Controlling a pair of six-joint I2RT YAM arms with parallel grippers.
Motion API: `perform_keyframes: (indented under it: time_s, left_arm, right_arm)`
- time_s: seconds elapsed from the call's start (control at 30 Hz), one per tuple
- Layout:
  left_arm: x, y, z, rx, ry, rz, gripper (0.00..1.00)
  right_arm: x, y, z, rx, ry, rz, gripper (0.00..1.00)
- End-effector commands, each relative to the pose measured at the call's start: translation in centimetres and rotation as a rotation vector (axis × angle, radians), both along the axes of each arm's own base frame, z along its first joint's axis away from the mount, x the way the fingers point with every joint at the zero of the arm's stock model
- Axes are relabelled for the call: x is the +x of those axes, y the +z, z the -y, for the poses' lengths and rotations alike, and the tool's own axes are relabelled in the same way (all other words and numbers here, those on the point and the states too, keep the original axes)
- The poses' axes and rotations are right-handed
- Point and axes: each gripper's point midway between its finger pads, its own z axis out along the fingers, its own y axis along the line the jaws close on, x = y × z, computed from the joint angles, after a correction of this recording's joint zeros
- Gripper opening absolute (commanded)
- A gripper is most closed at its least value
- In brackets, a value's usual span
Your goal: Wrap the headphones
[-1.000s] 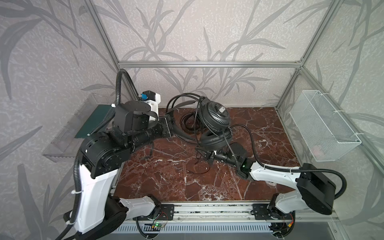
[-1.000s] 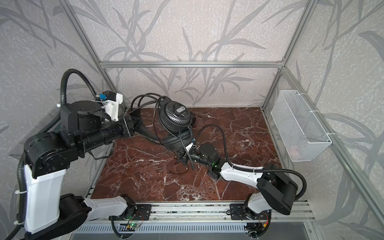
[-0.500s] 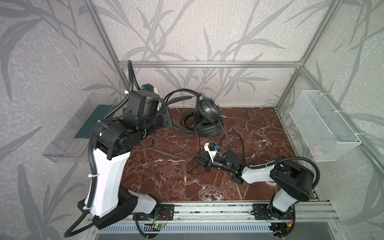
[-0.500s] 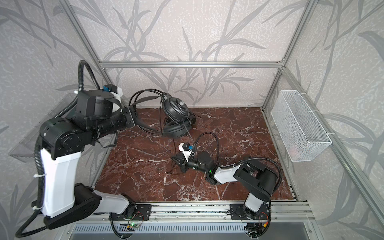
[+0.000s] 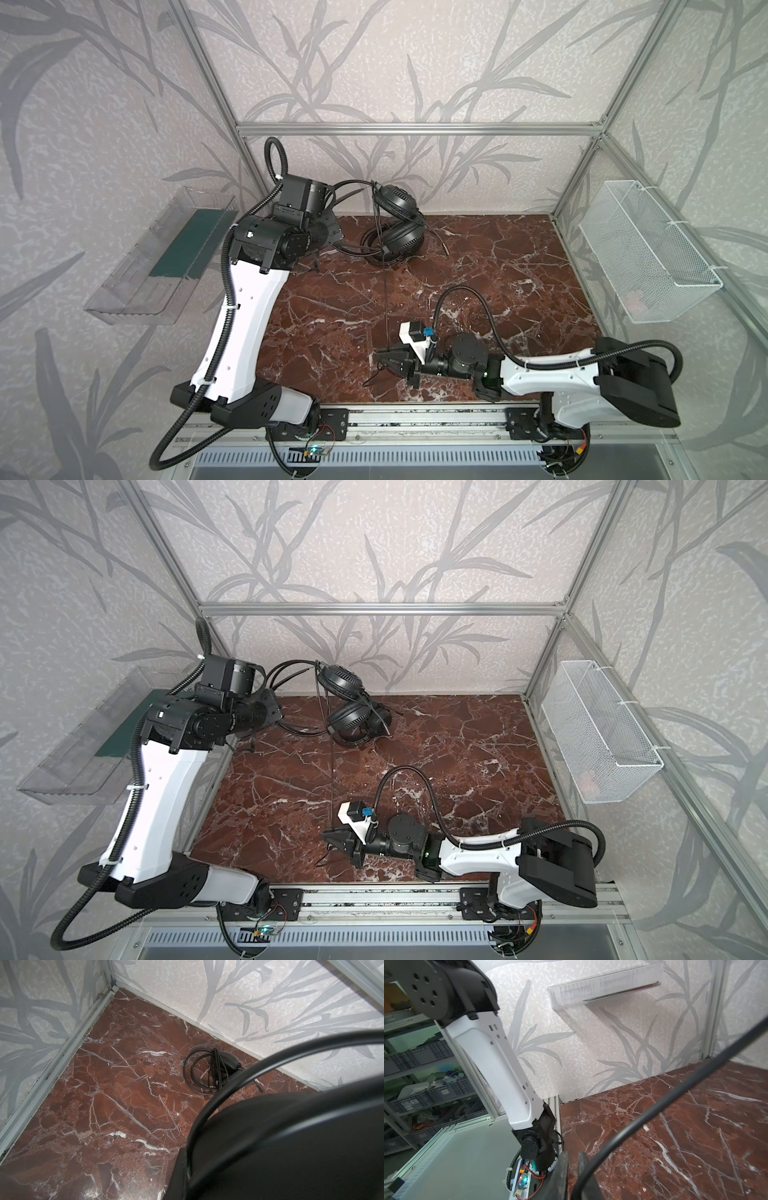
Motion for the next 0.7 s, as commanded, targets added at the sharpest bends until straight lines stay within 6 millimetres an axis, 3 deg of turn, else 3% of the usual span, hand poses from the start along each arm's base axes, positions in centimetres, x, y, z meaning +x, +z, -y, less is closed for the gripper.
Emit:
perform_keyframes:
  time_s: [0.0,0.27,0.5,0.53,0.63,0.67]
  left_arm:
    - [1.3,5.8,-0.9,-0.143,0.109,0.251,0.00]
    - [2.6,4.3,-2.0,-0.141,0.158,0.224,0.00]
    - [3.1,3.1,-2.3,-0.151,0.168,0.200,0.00]
    - [3.0,3.2,-2.2,-0.158,0.166,0.202,0.00]
    - [2.2,4.2,-2.1,-0.181,0.159,0.226,0.00]
    - [1.9,4.5,-2.1,-0.187,0.155,0.230,0.00]
  right_arm:
    - [-2.6,-2.5,-0.2,-0.089,0.090,-0.017,0.15]
    - [-7.7,-1.6,-0.2,-0.114,0.216,0.016,0.15]
    - [-7.5,-0.8,1.9,-0.161,0.177,0.034,0.12]
    - [-6.5,-1.1,2.2,-0.178,0.121,0.030,0.18]
    - [-3.9,-1.2,2.9,-0.183,-0.026,0.033,0.49]
    - [-3.3,-1.2,2.8,-0.179,-0.046,0.042,0.53]
